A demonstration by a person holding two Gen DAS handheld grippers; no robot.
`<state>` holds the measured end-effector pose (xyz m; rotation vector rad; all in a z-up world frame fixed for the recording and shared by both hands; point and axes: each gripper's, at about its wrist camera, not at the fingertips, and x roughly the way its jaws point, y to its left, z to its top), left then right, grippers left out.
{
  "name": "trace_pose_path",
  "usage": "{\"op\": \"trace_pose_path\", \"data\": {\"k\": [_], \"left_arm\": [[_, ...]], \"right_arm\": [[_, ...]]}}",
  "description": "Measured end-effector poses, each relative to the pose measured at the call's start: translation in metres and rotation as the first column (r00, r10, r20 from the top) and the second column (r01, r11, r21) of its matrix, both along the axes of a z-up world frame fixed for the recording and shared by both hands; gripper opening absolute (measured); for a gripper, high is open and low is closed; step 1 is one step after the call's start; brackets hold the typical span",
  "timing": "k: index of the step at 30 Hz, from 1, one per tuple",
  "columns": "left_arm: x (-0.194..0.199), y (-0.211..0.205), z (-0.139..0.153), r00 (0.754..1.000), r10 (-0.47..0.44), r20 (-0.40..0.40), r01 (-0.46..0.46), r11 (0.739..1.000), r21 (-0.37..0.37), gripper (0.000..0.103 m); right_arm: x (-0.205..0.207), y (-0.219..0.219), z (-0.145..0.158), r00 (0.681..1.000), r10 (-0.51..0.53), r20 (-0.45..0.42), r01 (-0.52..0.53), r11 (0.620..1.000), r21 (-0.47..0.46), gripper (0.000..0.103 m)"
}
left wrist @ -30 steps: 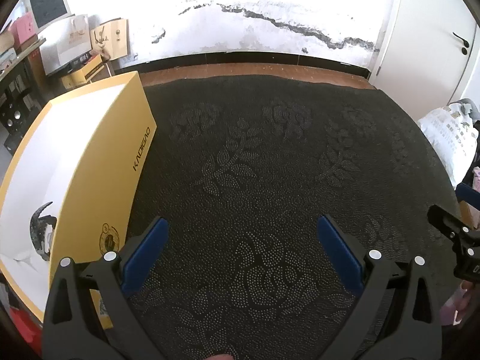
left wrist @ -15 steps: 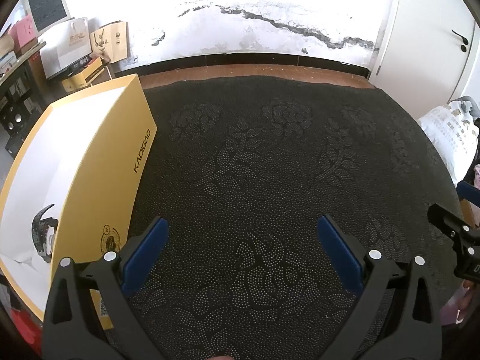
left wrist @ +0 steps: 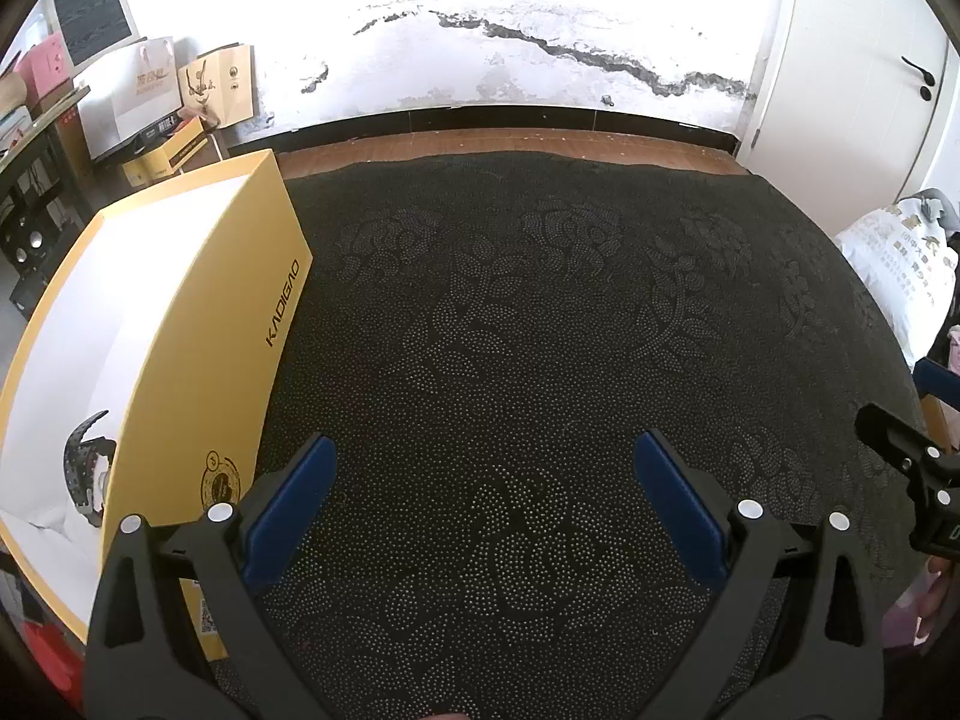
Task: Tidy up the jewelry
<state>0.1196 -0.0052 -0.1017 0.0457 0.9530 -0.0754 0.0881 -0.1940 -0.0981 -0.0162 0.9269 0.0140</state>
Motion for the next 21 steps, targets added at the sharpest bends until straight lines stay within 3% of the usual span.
{"op": "trace_pose_path", "data": {"k": [21], "left_arm": [[-0.0012,-0.0021,-0.0007,1.000,-0.011,0.012,0.011,1.000,0.002,0.097]], "right_arm": [[-0.0002,0.0004,0.0000,1.000,-0.004,0.003,0.004,1.000,0.001,0.096]]}}
